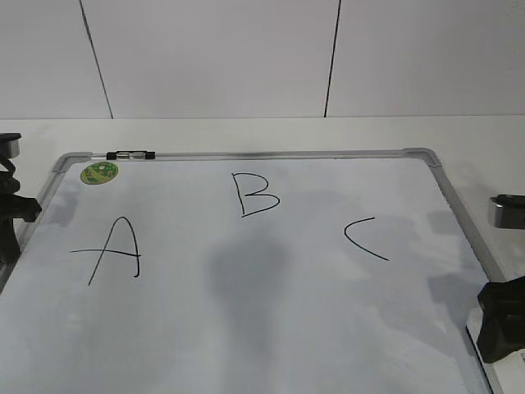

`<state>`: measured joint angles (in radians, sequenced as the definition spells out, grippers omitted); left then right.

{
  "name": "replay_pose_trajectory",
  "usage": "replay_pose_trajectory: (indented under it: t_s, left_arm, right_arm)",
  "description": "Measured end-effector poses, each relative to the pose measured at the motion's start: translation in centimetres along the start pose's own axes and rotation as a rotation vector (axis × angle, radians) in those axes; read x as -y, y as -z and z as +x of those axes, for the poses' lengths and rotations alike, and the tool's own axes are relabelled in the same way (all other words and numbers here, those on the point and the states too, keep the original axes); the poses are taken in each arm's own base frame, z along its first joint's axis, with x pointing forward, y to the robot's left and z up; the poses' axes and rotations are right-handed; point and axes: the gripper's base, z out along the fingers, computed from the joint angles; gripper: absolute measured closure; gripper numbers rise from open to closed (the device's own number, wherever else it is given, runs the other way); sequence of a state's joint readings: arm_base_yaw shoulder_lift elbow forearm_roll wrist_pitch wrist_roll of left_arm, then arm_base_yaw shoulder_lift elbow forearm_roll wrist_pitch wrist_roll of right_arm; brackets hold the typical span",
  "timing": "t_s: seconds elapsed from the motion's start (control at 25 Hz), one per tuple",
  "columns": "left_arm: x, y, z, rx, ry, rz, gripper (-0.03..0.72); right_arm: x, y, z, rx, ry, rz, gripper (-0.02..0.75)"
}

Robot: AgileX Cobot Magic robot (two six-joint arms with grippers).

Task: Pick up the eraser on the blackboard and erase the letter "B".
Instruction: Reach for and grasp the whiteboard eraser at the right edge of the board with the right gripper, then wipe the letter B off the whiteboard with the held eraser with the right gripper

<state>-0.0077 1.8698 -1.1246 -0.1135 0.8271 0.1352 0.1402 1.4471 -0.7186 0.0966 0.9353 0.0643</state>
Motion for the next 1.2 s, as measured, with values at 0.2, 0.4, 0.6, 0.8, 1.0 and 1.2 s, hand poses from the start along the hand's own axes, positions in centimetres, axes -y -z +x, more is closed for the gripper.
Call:
replay_pose_trajectory:
  t_s: [0.2, 0.4, 0.6, 0.8, 1.0, 1.2]
  left_arm:
    - [0.0, 0.0, 0.0, 0.0, 0.0, 0.0, 0.666]
    - [0.0, 0.0, 0.0, 0.0, 0.002, 0.002, 0.666]
    - [0.0, 0.0, 0.0, 0.0, 0.002, 0.002, 0.666]
    - [0.0, 0.0, 0.0, 0.0, 0.003, 0.003, 0.666]
    - [0.0, 0.0, 0.0, 0.0, 0.003, 0.003, 0.666]
    - [0.0, 0.0, 0.0, 0.002, 0.003, 0.002, 0.666]
  right_arm:
    - [0.0, -0.1, 0.0, -0.007, -0.007, -0.004, 0.068]
    - [0.0, -1.2, -0.2, -0.07, -0.016, -0.004, 0.071]
    - [-0.1, -1.7, -0.3, -0.089, -0.025, -0.009, 0.076]
    - [-0.1, -2.0, -0.3, -0.113, -0.03, -0.008, 0.093]
    - [-0.2, -2.0, -0.3, -0.119, -0.042, -0.024, 0.159]
    - [-0.2, -2.0, -0.2, -0.126, -0.042, -0.023, 0.183]
